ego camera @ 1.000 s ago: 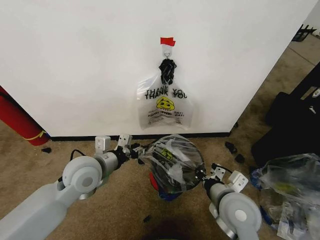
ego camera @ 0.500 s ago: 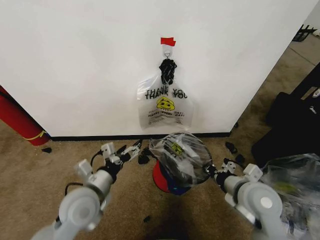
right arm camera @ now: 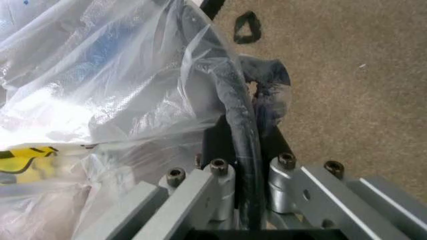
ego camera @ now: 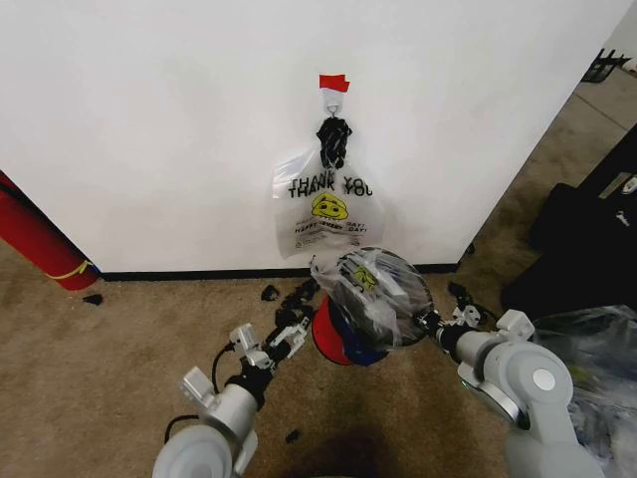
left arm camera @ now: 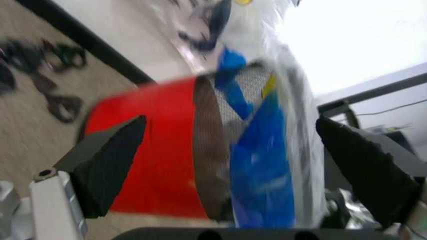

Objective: Pick up the garbage bag from the wall and place it over the trash bin.

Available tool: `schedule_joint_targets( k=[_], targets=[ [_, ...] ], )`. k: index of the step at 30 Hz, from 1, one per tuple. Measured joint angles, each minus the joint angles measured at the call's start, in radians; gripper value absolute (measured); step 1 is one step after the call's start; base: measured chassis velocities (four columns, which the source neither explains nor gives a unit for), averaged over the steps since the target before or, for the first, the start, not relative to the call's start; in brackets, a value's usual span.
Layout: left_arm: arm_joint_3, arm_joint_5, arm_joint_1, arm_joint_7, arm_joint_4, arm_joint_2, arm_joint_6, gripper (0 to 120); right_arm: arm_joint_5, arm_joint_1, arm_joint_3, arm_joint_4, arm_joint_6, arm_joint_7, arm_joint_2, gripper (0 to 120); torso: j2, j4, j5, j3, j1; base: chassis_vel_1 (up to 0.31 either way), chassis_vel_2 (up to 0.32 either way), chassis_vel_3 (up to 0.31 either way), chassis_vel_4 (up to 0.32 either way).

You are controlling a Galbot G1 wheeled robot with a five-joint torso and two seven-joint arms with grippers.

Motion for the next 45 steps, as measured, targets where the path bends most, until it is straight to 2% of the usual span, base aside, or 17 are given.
schedule_joint_targets(
  k=[4, 9, 13, 16, 23, 33, 38, 41, 42, 44, 45],
  targets=[
    [0.007, -0.022, 0.006, 0.048, 0.026, 0.009, -0.002, 100, 0.004, 0.01, -0.001, -0.001, 0.0, 0.002, 0.013, 0, 0.0, 0.0001, -0.0001, 0.0, 0.0, 0.0, 0.0, 0.0, 0.0],
    [0.024, -0.059, -0.035, 0.156, 0.088, 0.091, 0.014, 100, 0.021, 0.034, 0.007, -0.007, -0.001, 0.007, 0.024, 0, 0.0, 0.0, -0.0003, 0.0, 0.0, 0.0, 0.0, 0.0, 0.0],
    [0.037, -0.071, -0.071, 0.197, 0.114, 0.117, 0.022, 99, 0.026, 0.047, 0.008, -0.011, -0.001, 0.011, 0.035, 0, 0.0, -0.0001, -0.0001, 0.0, 0.0, 0.0, 0.0, 0.0, 0.0],
    [0.058, -0.098, -0.112, 0.241, 0.135, 0.131, 0.031, 97, 0.011, 0.066, 0.0, -0.025, 0.0, 0.017, 0.075, 0, 0.0, -0.0001, -0.0002, 0.0, 0.0, 0.0, 0.0, 0.0, 0.0],
    [0.091, -0.132, -0.164, 0.278, 0.159, 0.142, 0.044, 96, -0.043, 0.094, -0.015, -0.065, 0.007, 0.018, 0.155, 0, 0.0, 0.0, -0.0002, 0.0, 0.0, 0.0, 0.0, 0.0, 0.0],
    [0.118, -0.124, -0.194, 0.288, 0.192, 0.137, 0.039, 91, -0.097, 0.11, -0.035, -0.089, 0.002, 0.014, 0.193, 0, 0.0, 0.0001, -0.0001, 0.0, 0.0, 0.0, 0.0, 0.0, 0.0],
    [0.125, -0.12, -0.205, 0.299, 0.205, 0.123, 0.013, 72, -0.127, 0.113, -0.042, -0.099, -0.006, 0.007, 0.193, 0, 0.0, 0.0, 0.0, 0.0, 0.0, 0.0, 0.0, 0.0, 0.0],
    [0.126, -0.12, -0.205, 0.299, 0.207, 0.123, 0.008, 68, -0.13, 0.114, -0.043, -0.099, -0.007, 0.007, 0.193, 0, 0.0, 0.0, 0.0, 0.0, 0.0, 0.0, 0.0, 0.0, 0.0],
    [0.13, -0.118, -0.206, 0.3, 0.209, 0.123, 0.002, 59, -0.133, 0.115, -0.046, -0.096, -0.008, 0.006, 0.193, 0, 0.0, 0.0, 0.0, 0.0, 0.0, 0.0, 0.0, 0.0, 0.0],
    [0.134, -0.114, -0.205, 0.3, 0.21, 0.124, -0.002, 52, -0.138, 0.12, -0.048, -0.093, -0.009, 0.007, 0.193, 0, 0.0, 0.0, -0.0001, 0.0, 0.0, 0.0, 0.0, 0.0, 0.0],
    [0.136, -0.111, -0.205, 0.3, 0.208, 0.127, -0.004, 46, -0.143, 0.126, -0.049, -0.093, -0.009, 0.009, 0.194, 0, 0.0, 0.0, 0.0, 0.0, 0.0, 0.0, 0.0, 0.0, 0.0]
  ],
)
